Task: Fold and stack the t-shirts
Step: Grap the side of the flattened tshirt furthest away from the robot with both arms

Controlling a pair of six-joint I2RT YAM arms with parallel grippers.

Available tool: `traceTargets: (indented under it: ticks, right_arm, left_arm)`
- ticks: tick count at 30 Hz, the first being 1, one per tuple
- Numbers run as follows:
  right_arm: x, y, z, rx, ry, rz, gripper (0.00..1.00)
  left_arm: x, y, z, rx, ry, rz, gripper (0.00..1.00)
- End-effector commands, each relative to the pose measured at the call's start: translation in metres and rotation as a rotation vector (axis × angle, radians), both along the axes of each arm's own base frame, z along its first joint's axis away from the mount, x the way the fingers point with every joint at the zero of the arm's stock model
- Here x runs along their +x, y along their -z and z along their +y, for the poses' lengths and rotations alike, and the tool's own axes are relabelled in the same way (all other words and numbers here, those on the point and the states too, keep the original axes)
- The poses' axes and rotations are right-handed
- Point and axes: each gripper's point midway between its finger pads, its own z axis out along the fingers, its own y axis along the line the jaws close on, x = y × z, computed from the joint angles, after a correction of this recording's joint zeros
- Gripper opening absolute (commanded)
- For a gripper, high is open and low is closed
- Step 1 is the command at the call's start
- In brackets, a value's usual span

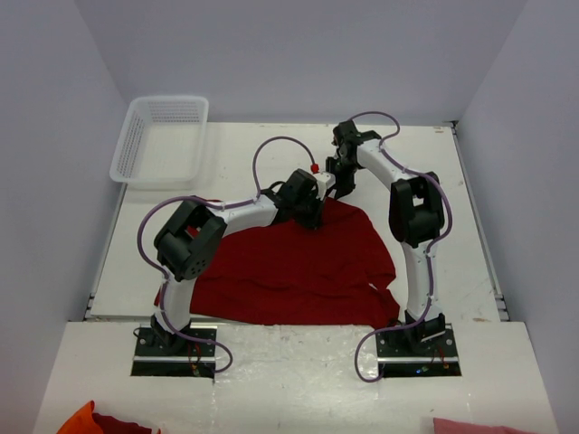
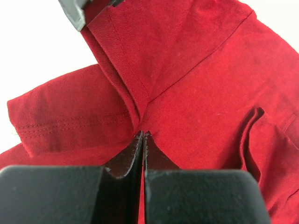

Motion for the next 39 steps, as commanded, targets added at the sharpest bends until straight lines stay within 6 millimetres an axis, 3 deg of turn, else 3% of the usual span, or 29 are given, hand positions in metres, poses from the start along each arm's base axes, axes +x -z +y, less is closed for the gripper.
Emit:
traceTargets:
  ticks: [1,7,25,31,39]
  right_arm:
    - [0.000,-0.005,0.006,0.011,-0.023,-0.004,0.39]
    - [-0.005,0.003,0.007,0.007,-0.017,0.017,0.38]
    - [-0.011,0.014,0.001,-0.021,0.011,0.046,0.21]
    - [-0.002,0.002,0.001,-0.018,0.022,0.002,0.01]
    - [0.006,-0.035,-0.006,-0.032,0.028,-0.122,0.00]
  left_arm:
    - [0.002,-0.024,-0.012,-0.069,0.018,-0.040,0.00]
    - [0.001,-0.024,-0.011,-0.070,0.019,-0.039,0.00]
    - [0.000,-0.024,-0.011,-0.075,0.025,-0.044,0.00]
    - [0.000,-0.016,-0.008,-0.062,0.019,-0.037,0.00]
    - [0.001,0.004,0.000,-0.014,-0.015,-0.026,0.00]
